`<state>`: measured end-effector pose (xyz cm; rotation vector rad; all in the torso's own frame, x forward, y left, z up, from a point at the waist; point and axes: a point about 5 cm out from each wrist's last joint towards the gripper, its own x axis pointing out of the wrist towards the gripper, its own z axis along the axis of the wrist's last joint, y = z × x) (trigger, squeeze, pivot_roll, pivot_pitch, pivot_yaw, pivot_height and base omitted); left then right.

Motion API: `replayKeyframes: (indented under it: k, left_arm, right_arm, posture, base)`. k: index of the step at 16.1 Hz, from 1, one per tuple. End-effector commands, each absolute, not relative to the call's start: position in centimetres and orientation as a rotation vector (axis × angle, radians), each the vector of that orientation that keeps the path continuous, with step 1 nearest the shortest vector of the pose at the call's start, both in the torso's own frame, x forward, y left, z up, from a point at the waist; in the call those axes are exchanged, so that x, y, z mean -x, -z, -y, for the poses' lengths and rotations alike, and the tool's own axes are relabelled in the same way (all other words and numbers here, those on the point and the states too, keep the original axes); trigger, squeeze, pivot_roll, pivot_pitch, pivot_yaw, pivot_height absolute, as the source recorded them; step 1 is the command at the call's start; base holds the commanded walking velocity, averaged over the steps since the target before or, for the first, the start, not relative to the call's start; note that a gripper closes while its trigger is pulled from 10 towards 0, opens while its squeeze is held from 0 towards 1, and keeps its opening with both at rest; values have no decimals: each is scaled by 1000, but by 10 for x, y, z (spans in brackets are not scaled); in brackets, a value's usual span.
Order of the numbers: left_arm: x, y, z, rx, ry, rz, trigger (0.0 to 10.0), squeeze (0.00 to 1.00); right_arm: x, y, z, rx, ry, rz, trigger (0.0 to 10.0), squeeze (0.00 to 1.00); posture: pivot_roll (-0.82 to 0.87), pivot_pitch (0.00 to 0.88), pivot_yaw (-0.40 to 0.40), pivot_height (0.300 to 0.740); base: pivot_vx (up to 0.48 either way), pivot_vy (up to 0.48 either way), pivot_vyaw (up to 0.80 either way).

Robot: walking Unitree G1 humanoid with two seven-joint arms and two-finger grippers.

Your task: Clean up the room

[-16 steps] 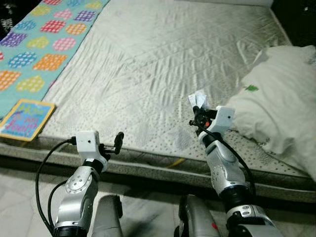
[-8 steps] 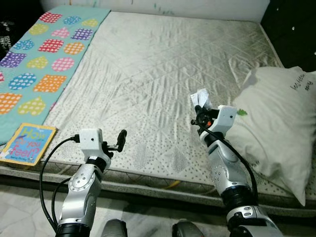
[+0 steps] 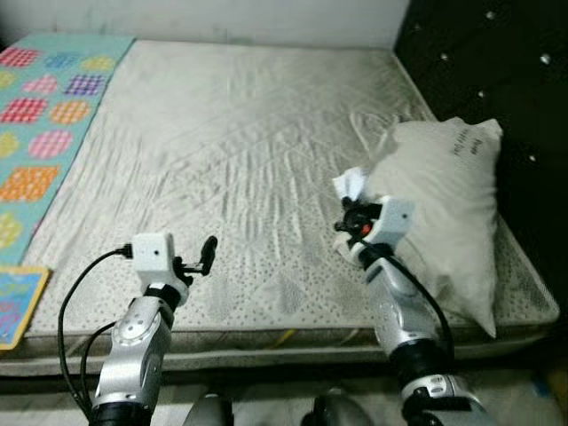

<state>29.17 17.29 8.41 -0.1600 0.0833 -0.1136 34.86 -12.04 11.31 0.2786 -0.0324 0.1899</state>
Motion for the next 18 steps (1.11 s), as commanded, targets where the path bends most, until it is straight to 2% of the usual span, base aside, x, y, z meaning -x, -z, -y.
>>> replayKeyframes:
  k: [1,5,9,11,14,18]
  left_arm:
    - [-291,-82,-165,159,143,-93,10000,0]
    - [-291,-81,-166,164,121,-92,10000,0]
    - [-292,-80,-166,167,117,-97,10000,0]
    - [-293,-80,-166,167,119,-98,10000,0]
    - [-293,-79,-165,169,122,-98,10000,0]
    - [-294,-77,-165,168,131,-104,10000,0]
  right_arm:
    - [-348,-112,131,-268,-162,27,10000,0]
    - [-350,-113,132,-238,-176,27,10000,0]
    - [-353,-121,122,-156,-229,54,10000,0]
    - [-350,-126,119,-181,-283,98,10000,0]
    - [-353,-130,119,-175,-285,101,10000,0]
    - [-360,-140,117,-179,-316,112,10000,0]
  posture:
    - [89,109,-14,699]
    - [91,105,-16,699]
    - [89,98,-18,699]
    - [89,96,-17,704]
    - [88,90,-15,739]
    - [84,78,-8,740]
  base:
    - [0,0,-631]
    - [0,0,-631]
    - [0,0,0]
    - [0,0,0]
    - [0,0,0]
    - [0,0,0]
